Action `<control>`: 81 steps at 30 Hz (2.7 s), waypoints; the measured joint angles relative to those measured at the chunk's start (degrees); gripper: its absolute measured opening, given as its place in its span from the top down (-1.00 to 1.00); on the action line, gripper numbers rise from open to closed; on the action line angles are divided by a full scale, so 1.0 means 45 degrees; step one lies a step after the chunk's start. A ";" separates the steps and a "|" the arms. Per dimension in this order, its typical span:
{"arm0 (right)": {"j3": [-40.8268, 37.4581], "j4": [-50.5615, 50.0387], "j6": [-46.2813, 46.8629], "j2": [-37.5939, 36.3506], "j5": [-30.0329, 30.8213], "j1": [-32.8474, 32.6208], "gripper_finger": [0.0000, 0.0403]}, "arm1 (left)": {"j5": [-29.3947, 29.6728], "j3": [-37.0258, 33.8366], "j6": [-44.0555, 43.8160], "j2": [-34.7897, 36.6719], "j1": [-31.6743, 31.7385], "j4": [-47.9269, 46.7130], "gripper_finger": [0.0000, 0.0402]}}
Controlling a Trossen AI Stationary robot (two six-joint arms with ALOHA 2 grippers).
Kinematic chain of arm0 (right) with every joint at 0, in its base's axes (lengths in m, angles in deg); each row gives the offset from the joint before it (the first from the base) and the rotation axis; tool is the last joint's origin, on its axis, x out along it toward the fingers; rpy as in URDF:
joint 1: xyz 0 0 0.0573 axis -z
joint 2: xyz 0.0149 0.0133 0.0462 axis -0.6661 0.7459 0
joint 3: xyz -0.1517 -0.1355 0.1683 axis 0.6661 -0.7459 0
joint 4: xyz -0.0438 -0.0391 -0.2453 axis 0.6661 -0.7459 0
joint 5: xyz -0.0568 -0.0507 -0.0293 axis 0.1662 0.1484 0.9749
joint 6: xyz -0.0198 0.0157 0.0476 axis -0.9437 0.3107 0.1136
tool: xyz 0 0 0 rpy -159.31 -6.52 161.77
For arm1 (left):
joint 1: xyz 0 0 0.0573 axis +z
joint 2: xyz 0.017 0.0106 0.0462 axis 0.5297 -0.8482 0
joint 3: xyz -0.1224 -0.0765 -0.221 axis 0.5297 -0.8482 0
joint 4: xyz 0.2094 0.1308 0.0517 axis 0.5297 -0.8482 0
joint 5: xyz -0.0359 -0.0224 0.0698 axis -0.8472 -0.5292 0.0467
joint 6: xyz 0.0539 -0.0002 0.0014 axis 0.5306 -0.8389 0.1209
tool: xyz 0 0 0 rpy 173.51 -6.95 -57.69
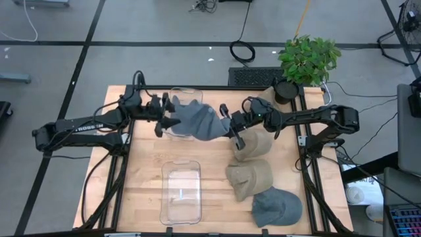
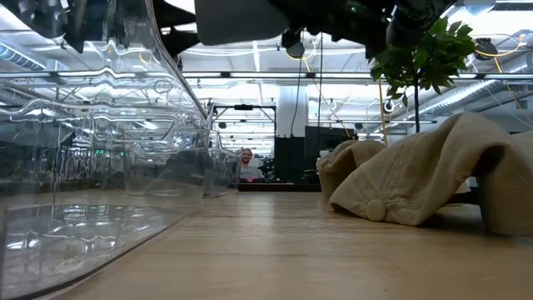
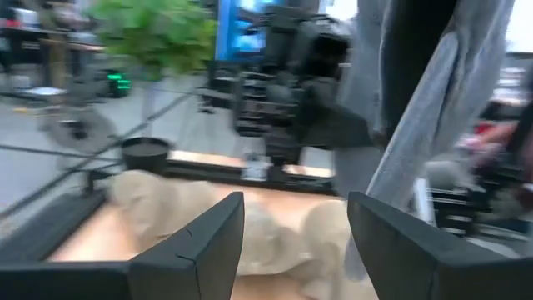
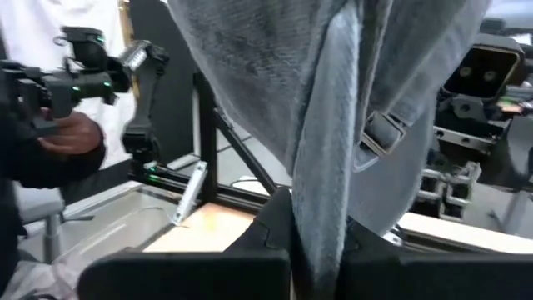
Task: Stack caps by color
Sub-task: Stack the top blue cap on the blue cap in the top transparent bin
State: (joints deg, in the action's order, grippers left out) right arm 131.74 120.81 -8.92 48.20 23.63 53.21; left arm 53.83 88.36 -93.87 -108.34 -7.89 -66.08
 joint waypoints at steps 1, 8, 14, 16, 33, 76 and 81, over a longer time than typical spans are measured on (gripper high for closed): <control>0.0000 0.0000 -0.0005 -0.0001 -0.0085 -0.0001 1.00 | -0.0363 -0.0001 -0.0049 0.0000 -0.0080 0.0066 -0.12; 0.0000 0.0107 0.0295 0.0018 -0.0890 -0.0093 1.00 | -0.0878 -0.0005 -0.0247 0.0030 -0.0395 0.0412 -0.12; 0.0000 -0.0215 0.0329 0.0023 -0.1035 -0.0284 1.00 | -0.1659 0.0000 -0.0746 0.0044 -0.0198 0.0462 -0.12; 0.0000 -0.0458 0.0200 0.0023 -0.1070 -0.0369 1.00 | -0.2528 0.0000 -0.0966 0.0044 -0.0294 0.0511 -0.12; -0.0005 -0.0115 -0.0254 0.0018 -0.0955 -0.0489 1.00 | -0.3337 0.0019 -0.1724 -0.0529 -0.0926 0.1615 -0.12; -0.0018 -0.0977 -0.0599 0.0018 0.0961 -0.0743 0.99 | -0.2136 0.0024 -0.1271 -0.1569 -0.1622 0.3965 0.84; -0.0023 -0.1102 -0.0456 -0.0006 0.2016 -0.0728 0.89 | -0.2172 0.0019 -0.1228 -0.1175 -0.1427 0.3810 0.91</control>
State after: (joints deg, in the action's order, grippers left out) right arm 131.64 115.85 -10.97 48.17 32.70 49.94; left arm 44.05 88.45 -99.39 -113.62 -14.32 -48.94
